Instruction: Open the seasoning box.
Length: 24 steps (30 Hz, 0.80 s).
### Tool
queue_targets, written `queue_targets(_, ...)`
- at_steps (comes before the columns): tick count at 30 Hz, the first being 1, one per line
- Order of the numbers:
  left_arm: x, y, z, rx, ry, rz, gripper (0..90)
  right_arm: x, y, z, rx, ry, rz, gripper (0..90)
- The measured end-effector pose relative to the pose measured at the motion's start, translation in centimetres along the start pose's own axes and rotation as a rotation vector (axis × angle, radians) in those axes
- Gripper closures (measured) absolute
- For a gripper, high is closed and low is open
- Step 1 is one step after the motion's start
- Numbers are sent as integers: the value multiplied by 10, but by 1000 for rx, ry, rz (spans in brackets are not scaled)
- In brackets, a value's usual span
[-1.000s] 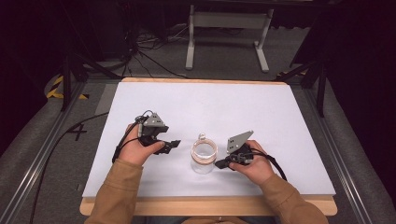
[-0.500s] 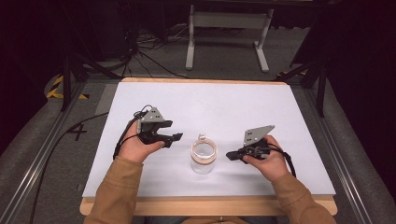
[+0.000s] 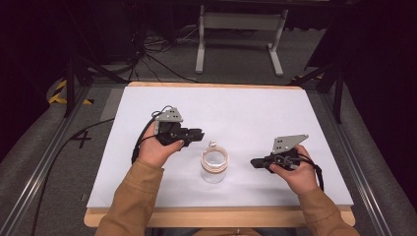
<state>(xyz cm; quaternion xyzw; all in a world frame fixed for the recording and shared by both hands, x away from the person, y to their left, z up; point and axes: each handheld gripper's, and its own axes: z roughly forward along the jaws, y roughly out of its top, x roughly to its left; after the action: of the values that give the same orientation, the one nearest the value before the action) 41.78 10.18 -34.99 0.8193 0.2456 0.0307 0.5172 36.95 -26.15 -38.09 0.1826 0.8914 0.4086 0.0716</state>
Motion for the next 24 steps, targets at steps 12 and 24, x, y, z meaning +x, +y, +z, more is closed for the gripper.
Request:
queue_targets(12, 3, 2, 26, 31, -45, -9, 830, 5, -9, -7, 6, -21, 17, 882)
queue_targets(24, 5, -2, 41, 39, -67, -12, 876, 12, -6, 2, 11, -5, -3, 879)
